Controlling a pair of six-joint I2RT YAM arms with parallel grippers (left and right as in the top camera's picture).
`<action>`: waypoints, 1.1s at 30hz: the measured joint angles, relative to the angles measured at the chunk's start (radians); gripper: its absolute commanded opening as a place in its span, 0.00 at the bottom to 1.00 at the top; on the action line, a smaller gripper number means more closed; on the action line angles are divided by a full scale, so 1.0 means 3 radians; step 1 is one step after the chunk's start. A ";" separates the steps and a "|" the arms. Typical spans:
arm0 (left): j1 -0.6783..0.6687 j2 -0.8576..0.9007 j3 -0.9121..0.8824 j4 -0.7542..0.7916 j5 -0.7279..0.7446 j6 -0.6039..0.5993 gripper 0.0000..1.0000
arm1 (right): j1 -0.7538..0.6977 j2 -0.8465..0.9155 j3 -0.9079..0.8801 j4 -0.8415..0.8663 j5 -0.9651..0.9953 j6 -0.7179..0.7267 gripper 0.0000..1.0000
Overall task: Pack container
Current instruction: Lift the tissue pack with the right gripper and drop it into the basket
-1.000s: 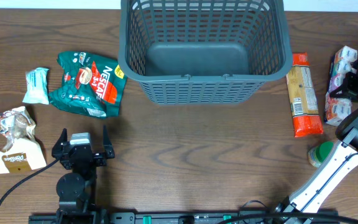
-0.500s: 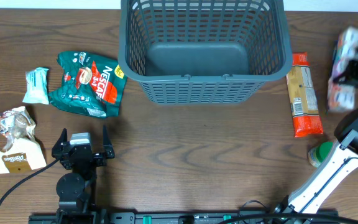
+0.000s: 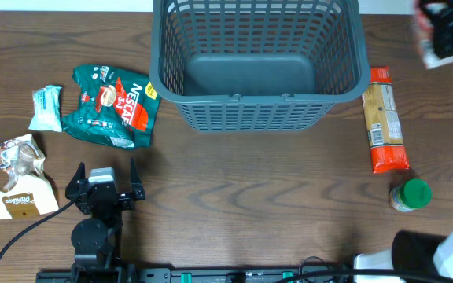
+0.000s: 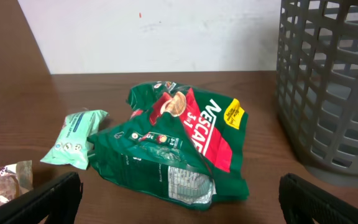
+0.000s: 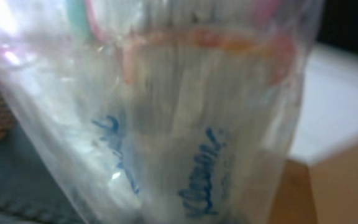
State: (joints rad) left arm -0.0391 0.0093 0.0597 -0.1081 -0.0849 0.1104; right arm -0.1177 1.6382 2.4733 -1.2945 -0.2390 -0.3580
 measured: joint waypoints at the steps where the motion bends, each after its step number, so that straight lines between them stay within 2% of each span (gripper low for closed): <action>1: 0.0000 0.0000 0.0000 0.0000 0.0000 0.0000 0.99 | 0.0128 -0.0033 0.0000 -0.0017 0.0001 -0.0061 0.01; 8: 0.0000 0.0000 0.0000 0.0000 0.0000 0.0000 0.99 | 0.1039 0.0292 -0.0028 -0.0259 0.0065 -0.0907 0.01; 14: 0.0000 0.0000 0.0000 0.0000 0.0000 0.0000 0.99 | 0.1305 0.0768 -0.0052 -0.0640 0.0270 -0.1451 0.01; 20: 0.0000 0.0000 0.0000 0.0001 0.0000 0.0000 0.99 | 0.1311 0.1278 -0.0055 -0.0689 0.0379 -0.1625 0.01; 33: 0.0000 0.0000 0.0000 0.0000 0.0000 0.0000 0.99 | 0.1371 0.2115 -0.0058 -0.0721 0.0229 -0.1661 0.01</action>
State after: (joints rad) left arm -0.0391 0.0093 0.0597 -0.1081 -0.0849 0.1104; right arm 0.2935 2.2726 2.4557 -1.5108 -0.1703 -0.8562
